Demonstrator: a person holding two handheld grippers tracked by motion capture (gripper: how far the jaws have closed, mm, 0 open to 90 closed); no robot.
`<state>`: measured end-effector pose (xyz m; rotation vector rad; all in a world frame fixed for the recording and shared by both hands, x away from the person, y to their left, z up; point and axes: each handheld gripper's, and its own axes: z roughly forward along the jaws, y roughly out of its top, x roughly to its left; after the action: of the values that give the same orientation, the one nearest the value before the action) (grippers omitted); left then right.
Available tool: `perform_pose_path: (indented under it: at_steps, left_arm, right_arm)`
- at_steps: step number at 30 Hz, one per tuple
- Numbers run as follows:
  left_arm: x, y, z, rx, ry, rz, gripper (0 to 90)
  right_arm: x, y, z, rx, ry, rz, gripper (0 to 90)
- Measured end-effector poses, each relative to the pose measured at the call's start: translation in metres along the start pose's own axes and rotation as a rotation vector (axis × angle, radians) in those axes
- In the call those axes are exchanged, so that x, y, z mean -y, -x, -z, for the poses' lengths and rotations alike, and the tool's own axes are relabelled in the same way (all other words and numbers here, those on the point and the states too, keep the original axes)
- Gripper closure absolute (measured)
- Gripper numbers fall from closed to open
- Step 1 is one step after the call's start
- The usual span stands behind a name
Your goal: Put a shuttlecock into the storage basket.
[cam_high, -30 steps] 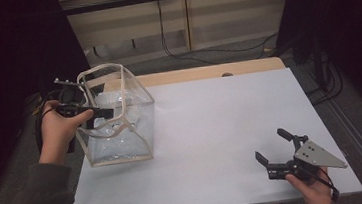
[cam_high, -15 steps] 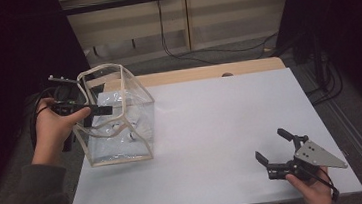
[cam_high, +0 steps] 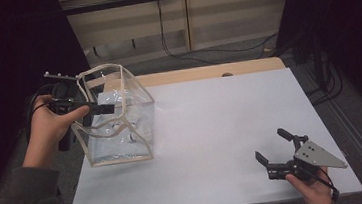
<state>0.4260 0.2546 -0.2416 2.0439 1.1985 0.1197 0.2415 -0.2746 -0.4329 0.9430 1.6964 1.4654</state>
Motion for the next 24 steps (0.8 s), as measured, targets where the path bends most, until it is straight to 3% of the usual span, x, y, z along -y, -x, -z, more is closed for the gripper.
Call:
perform_pose_path:
  at_steps: [4, 8, 10, 20, 24]
  left_arm:
    - [0.0, 0.003, 0.002, 0.026, 0.013, -0.003, 18.5]
    - [0.003, 0.006, 0.005, 0.038, -0.013, -0.062, 13.8]
    - [0.004, 0.007, 0.005, 0.052, -0.013, -0.055, 12.9]
    - [0.009, 0.015, 0.014, 0.125, -0.025, -0.155, 6.6]
    - [0.01, 0.017, 0.016, 0.135, -0.018, -0.171, 6.4]
  right_arm:
    - [0.0, -0.001, 0.0, -0.002, -0.003, 0.002, 2.1]
    - [0.0, 0.0, 0.0, 0.001, -0.004, 0.003, 2.1]
    - [0.0, 0.0, 0.0, 0.001, -0.002, 0.002, 2.1]
    - [0.0, 0.0, -0.001, 0.001, -0.005, 0.004, 2.1]
    - [0.0, 0.0, -0.001, 0.001, -0.004, 0.004, 2.0]
